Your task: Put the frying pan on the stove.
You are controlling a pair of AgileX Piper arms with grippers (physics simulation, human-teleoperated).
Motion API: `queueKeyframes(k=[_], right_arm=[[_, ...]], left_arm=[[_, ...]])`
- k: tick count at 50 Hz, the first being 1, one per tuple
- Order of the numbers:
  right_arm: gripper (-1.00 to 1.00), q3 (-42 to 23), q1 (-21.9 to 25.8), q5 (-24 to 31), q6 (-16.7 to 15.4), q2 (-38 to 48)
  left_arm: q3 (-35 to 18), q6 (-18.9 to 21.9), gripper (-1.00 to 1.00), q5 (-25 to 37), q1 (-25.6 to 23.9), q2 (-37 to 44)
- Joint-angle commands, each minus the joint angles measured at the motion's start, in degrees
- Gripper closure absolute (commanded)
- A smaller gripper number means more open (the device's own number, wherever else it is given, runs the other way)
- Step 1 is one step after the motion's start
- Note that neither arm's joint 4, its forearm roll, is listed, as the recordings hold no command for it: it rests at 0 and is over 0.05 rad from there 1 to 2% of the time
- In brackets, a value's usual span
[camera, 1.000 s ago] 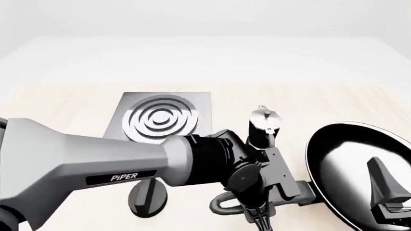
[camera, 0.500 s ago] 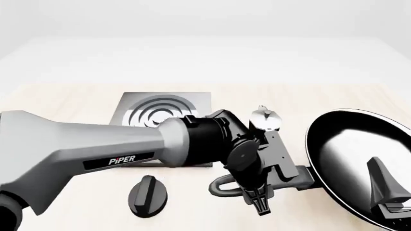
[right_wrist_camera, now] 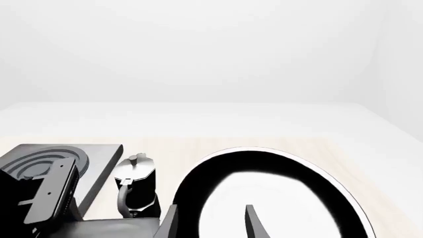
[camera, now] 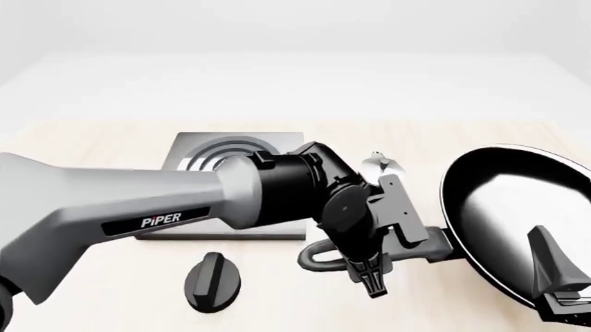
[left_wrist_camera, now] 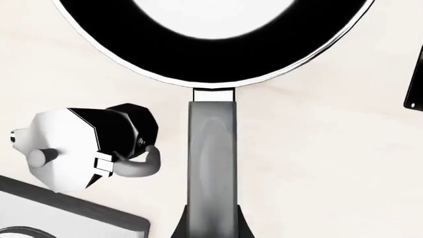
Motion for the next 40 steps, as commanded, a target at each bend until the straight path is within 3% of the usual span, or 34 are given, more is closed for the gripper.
queueKeyframes(k=[1, 26, 40], right_arm=[[-1.0, 0.0, 0.0, 0.0, 0.01, 0.0], [-1.0, 0.0, 0.01, 0.0, 0.01, 0.0], [-1.0, 0.0, 0.0, 0.0, 0.01, 0.0]], left_arm=[[-3.01, 2.5, 1.0, 1.36, 1.27, -1.73], [-6.16, 7.96, 1.0, 3.66, 4.96, -2.44], [-6.29, 8.98, 1.0, 3.12, 5.12, -4.02]])
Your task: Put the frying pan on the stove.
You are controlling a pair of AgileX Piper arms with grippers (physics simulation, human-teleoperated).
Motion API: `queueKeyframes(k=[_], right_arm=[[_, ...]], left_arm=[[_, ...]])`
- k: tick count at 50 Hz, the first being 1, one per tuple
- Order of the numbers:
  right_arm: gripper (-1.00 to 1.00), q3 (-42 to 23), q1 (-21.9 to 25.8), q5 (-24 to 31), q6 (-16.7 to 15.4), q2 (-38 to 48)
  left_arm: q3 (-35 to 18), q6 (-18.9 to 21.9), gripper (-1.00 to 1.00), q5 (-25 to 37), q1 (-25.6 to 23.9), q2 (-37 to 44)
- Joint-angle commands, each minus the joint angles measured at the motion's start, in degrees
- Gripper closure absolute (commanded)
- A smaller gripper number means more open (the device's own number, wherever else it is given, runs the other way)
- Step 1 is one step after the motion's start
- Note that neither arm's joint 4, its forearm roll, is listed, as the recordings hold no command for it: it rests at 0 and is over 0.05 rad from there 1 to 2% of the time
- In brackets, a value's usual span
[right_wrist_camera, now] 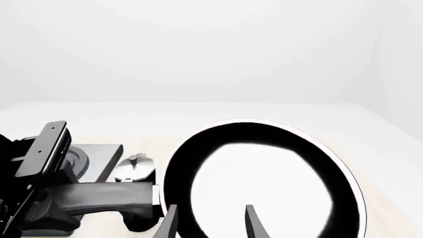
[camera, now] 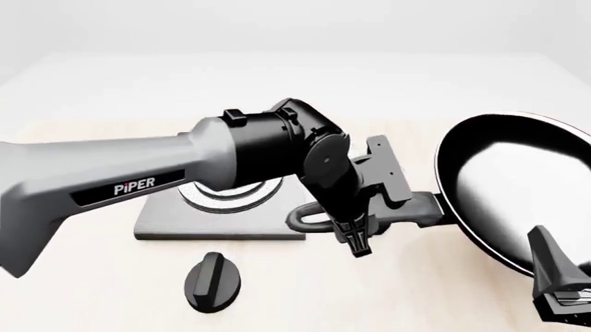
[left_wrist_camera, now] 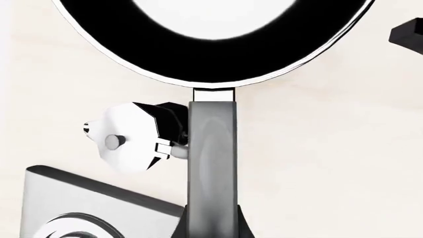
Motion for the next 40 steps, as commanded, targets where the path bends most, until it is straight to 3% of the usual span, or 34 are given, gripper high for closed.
queueKeyframes(k=[1, 15, 40], right_arm=[[-1.0, 0.0, 0.0, 0.0, -0.01, 0.0], [-1.0, 0.0, 0.01, -0.02, 0.02, 0.0], [-1.0, 0.0, -0.01, 0.01, 0.0, 0.0]], left_arm=[[-1.81, 2.13, 1.0, -0.59, 0.5, -1.94], [-2.96, 5.0, 1.0, -0.58, 2.93, -3.32], [-4.17, 4.48, 1.0, -0.4, 7.21, -3.73]])
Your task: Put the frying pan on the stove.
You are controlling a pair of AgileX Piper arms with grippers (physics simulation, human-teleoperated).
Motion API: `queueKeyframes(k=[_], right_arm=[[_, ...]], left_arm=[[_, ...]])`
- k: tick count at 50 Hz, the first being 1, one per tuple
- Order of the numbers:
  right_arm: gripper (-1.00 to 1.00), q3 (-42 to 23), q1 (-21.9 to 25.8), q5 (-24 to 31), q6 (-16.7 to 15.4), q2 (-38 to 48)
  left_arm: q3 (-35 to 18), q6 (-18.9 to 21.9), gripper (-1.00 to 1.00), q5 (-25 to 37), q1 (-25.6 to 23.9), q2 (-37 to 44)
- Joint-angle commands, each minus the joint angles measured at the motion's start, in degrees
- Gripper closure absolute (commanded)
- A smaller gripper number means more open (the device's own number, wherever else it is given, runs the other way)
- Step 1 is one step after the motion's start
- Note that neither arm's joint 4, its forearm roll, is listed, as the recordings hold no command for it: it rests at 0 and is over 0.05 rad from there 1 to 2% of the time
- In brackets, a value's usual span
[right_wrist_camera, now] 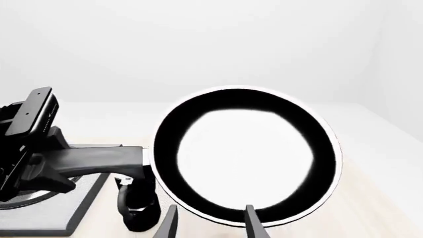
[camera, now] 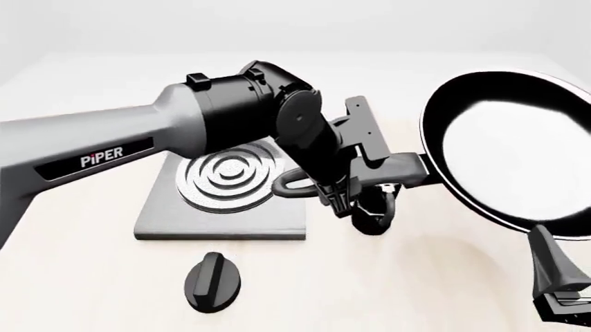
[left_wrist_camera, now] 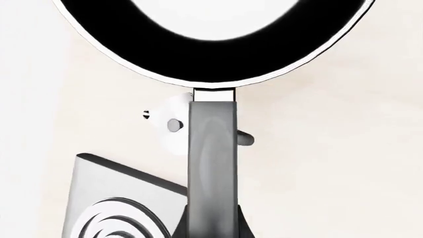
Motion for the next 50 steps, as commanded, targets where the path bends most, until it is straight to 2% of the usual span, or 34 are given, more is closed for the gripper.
queueKeyframes(k=[1, 22, 26, 33, 38, 50], right_arm=[[-1.0, 0.0, 0.0, 0.01, 0.0, 0.0], [-1.0, 0.0, 0.01, 0.01, -0.01, 0.0], [-1.0, 0.0, -0.01, 0.0, 0.0, 0.0], [-1.0, 0.0, -0.01, 0.0, 0.01, 0.0], [-1.0, 0.0, 0.01, 0.0, 0.01, 0.0], [-1.0, 0.0, 0.01, 0.01, 0.01, 0.0]], left_arm=[[-0.91, -0.24, 1.0, -1.24, 1.25, -2.43], [-1.57, 0.03, 1.0, -2.66, 6.31, -3.8], [-1.86, -1.35, 1.0, -2.46, 6.14, -4.59], [-2.71, -1.43, 1.0, -2.77, 8.89, -4.93], [-1.57, -1.84, 1.0, -2.97, 8.83, -5.84], [-1.14, -3.37, 1.0, -3.0, 13.35, -7.05]])
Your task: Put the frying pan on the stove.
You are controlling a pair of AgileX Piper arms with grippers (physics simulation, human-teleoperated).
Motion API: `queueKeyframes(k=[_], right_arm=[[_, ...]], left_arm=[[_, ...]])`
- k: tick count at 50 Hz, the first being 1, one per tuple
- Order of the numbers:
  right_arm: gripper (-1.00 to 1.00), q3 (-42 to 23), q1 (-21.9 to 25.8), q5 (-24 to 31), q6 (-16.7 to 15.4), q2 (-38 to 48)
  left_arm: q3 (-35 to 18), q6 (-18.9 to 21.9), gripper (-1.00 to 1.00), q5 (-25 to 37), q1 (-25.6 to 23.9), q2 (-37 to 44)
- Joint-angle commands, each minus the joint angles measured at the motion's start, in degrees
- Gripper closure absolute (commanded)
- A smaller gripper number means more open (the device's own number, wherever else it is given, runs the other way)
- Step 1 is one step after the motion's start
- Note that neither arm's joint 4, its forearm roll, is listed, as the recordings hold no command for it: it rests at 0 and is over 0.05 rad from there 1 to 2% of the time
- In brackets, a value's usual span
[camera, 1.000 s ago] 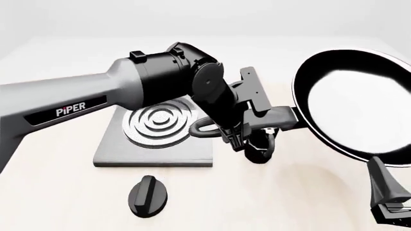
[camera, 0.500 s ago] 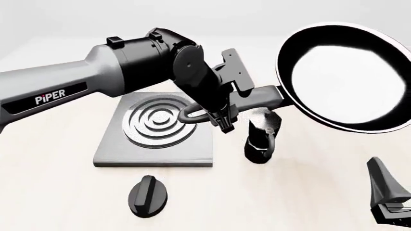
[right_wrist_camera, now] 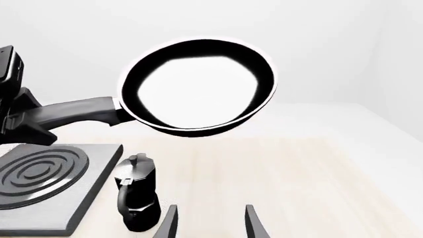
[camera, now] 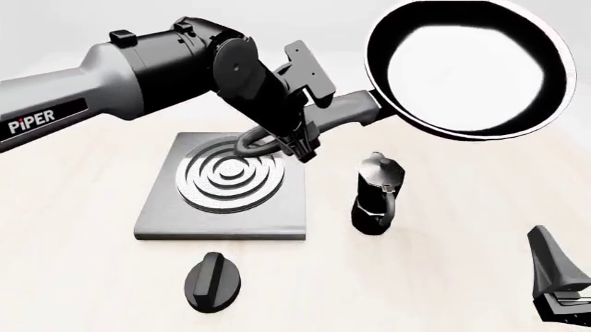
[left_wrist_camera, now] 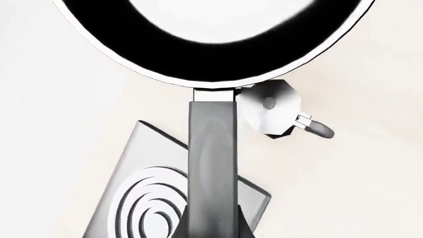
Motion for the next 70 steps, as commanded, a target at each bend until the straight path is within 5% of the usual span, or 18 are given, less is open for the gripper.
queueKeyframes(k=[1, 34, 50, 60, 66, 70], right_arm=[[-1.0, 0.0, 0.01, 0.0, -0.01, 0.0], [-1.0, 0.0, 0.0, 0.01, -0.01, 0.0], [-1.0, 0.0, 0.0, 0.0, 0.0, 0.0], [-1.0, 0.0, 0.0, 0.0, 0.0, 0.0], [-1.0, 0.0, 0.0, -0.01, -0.02, 0.0], [-1.0, 0.0, 0.0, -0.01, 0.01, 0.0]], left_arm=[[-1.01, -0.58, 1.0, -0.61, 4.22, -2.34], [10.9, -7.8, 1.0, -2.89, 14.45, -14.29], [21.44, -10.72, 1.0, -2.46, 20.79, -22.68], [25.34, -13.9, 1.0, -0.93, 20.52, -28.89], [27.63, -20.35, 1.0, 0.24, 20.24, -30.93], [28.55, -20.09, 1.0, 0.35, 19.78, -32.44]])
